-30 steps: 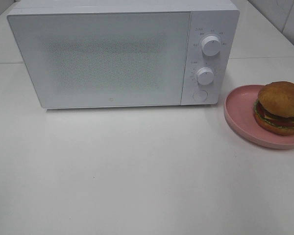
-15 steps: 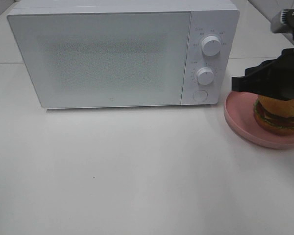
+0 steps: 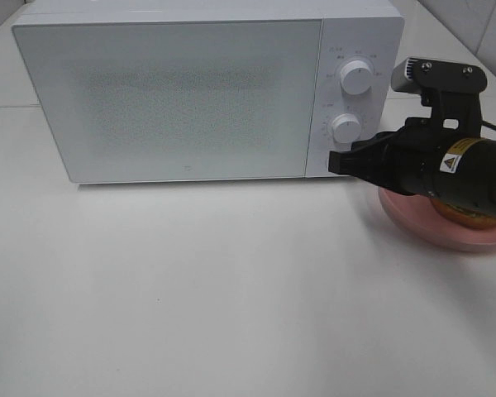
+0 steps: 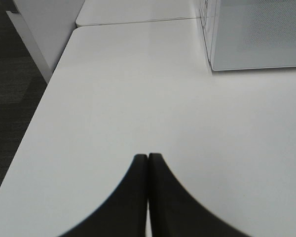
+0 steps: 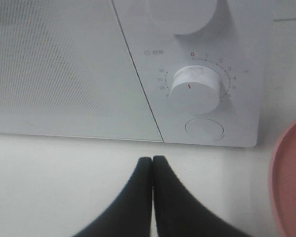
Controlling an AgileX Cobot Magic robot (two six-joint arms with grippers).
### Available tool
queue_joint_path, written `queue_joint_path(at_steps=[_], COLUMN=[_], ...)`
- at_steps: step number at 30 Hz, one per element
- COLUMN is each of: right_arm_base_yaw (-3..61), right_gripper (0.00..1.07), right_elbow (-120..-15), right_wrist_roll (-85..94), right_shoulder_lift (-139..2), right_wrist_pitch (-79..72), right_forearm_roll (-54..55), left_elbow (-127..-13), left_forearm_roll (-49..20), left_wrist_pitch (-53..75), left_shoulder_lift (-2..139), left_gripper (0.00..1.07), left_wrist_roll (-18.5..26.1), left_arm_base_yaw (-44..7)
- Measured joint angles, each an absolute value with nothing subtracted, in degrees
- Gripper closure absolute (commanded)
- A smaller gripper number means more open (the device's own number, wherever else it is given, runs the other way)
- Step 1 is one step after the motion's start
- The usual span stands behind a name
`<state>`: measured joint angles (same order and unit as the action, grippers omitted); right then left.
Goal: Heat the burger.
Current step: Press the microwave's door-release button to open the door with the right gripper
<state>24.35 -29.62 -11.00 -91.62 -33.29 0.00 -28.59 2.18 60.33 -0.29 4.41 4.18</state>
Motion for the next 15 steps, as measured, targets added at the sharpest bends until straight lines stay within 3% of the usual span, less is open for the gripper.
queue_joint_path(at_steps=[15], right_arm_base_yaw=[24.4], right_gripper=[1.06], right_elbow=[-29.8], right_wrist_roll=[-48.9], right_shoulder_lift=[-103.8], right_wrist_pitch=[-49.4], right_forearm_roll=[0.0], left_elbow=[-28.6], left_forearm_roll=[2.2], left_wrist_pitch=[60.3], left_shoulder_lift=[-0.3], left_gripper=[1.06], left_wrist_roll=[4.4], left_arm_base_yaw=[4.2])
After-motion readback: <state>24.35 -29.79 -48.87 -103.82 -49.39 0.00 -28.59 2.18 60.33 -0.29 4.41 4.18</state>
